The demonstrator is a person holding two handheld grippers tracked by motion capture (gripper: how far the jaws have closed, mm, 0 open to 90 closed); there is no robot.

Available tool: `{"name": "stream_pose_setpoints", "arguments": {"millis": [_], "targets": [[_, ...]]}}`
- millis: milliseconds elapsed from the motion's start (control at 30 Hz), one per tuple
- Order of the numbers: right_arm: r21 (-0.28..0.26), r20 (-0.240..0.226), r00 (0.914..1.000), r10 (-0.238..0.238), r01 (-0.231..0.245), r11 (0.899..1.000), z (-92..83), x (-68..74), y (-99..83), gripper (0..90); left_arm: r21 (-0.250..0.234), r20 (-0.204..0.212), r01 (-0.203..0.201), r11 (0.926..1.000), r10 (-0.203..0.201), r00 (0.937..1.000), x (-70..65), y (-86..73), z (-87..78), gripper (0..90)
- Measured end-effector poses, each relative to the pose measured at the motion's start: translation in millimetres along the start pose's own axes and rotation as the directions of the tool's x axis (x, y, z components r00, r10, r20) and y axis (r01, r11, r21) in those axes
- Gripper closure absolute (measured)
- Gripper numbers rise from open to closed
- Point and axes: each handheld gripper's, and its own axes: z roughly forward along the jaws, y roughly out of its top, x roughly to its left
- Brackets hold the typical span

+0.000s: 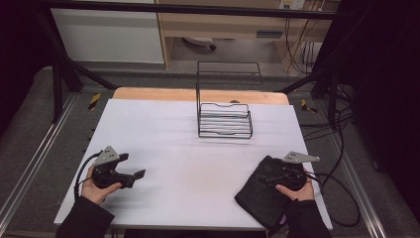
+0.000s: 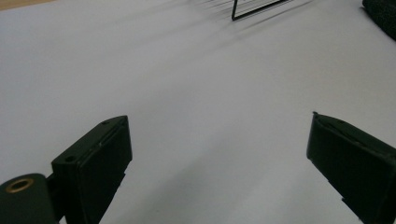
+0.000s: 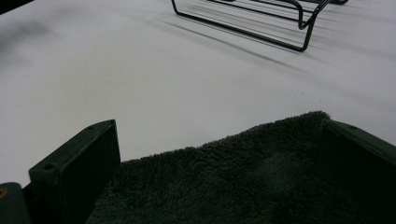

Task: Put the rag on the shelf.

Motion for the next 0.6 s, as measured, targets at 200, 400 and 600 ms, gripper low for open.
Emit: {"name": "stream_pose_setpoints", "arguments": {"millis": [200, 400, 600], "targets": [[0.001, 0.019, 0.9998, -0.007, 0.007, 1.000, -0.5, 0.2, 1.8, 2.7, 0.007, -0.002, -0.009, 0.9999, 0.009, 1.0000, -1.2, 0.2, 1.1, 6.5], [0.000, 0.047, 0.9989, -0.007, 0.007, 1.000, 2.8, -1.3, 5.3, 9.3, 0.006, -0.004, -0.004, 1.0000, 0.004, 1.0000, -1.2, -1.1, 0.6, 6.6], [0.026, 0.083, 0.9965, -0.007, 0.004, 1.000, 10.6, -10.7, 10.9, 18.5, 0.008, -0.003, -0.006, 1.0000, 0.006, 1.0000, -1.1, -1.7, 0.8, 6.9]]}}
